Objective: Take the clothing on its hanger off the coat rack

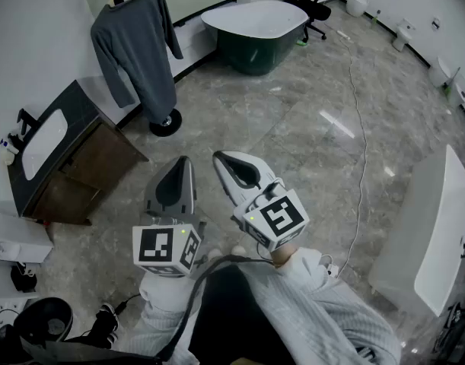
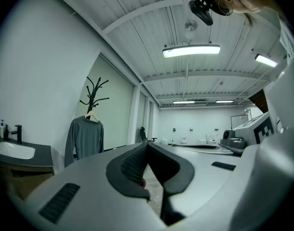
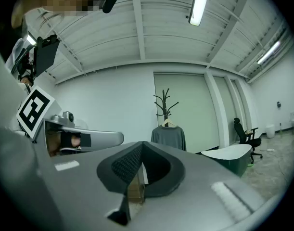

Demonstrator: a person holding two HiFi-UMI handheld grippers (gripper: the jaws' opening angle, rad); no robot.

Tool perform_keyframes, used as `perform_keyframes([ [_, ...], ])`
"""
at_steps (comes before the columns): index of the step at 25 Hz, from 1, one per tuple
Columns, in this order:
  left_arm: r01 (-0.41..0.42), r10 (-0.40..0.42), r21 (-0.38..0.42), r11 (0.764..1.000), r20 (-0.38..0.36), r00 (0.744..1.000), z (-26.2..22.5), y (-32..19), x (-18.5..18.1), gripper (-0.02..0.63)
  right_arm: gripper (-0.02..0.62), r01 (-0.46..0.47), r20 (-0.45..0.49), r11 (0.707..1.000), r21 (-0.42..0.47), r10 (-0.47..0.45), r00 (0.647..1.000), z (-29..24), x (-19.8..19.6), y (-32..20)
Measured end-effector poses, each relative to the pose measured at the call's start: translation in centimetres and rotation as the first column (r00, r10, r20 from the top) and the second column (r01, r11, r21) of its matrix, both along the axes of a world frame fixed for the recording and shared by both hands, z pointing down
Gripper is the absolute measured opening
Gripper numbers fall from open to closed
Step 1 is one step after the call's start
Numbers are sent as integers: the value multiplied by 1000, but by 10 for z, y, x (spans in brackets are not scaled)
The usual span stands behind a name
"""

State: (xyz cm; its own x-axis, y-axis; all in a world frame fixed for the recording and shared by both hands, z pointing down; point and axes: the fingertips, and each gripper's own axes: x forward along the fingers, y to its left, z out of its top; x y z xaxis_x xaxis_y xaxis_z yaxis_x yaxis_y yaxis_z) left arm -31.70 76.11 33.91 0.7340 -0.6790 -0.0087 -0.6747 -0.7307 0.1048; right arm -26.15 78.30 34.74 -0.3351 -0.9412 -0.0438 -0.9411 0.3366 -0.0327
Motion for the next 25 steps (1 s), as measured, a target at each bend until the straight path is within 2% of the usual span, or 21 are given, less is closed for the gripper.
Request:
perform_keyframes([
  [8, 4, -4, 9, 1000, 5, 1000, 2, -5, 8, 5, 2, -10, 24, 1000, 3, 10, 1000, 1, 10, -3],
  [17, 39, -39, 8, 999, -4, 999, 10, -13, 34, 5, 3, 35, 41, 999, 10, -36, 999, 18, 35, 1],
  [21, 43, -43, -9, 999, 3, 999, 26, -37, 48, 5, 3, 33, 62, 999, -13, -32, 998, 35, 53, -14],
  [25, 37, -36, -17, 999, 26, 999, 36, -83, 77, 5, 3, 28, 79, 999, -24, -26, 997, 46, 82, -60],
])
